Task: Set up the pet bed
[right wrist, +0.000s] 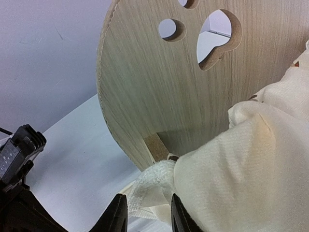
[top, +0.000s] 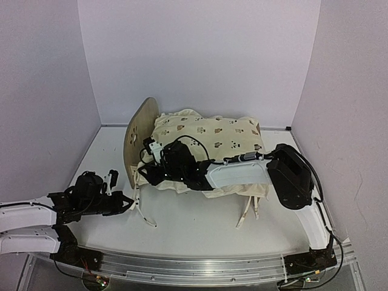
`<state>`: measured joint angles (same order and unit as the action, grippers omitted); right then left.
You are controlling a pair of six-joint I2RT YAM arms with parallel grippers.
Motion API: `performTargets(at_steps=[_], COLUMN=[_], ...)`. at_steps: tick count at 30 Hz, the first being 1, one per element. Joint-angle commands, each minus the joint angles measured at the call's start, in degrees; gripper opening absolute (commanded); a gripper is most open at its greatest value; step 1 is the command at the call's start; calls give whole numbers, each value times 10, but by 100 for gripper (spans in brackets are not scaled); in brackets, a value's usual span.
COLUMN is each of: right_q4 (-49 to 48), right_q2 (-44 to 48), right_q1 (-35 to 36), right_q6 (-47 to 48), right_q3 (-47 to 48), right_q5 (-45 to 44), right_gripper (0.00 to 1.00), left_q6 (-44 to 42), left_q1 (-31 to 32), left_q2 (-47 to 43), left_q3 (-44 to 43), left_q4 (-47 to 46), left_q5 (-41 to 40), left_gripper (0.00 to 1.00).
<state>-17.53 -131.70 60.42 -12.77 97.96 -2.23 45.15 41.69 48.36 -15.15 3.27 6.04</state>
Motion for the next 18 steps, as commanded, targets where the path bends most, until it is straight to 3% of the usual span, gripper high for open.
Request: performTargets(at_steps=[1,10,18], right_q4=[-6,-10,2], right_q2=[62,149,138], right_q1=[-28,-25,-25], right_q6=[5,-30,-5], right_q3=[-26,-186,-200], right_q5=[-26,8,-50], right_gripper=[34,32,30], left_q6=[2,2,-6], left_q1=[5,6,7], left_q2=[-13,-32,-56], left_q3=[-38,-52,-67], left_q4=[53,77,122], left_q5=[19,17,6], left_gripper=[0,0,0])
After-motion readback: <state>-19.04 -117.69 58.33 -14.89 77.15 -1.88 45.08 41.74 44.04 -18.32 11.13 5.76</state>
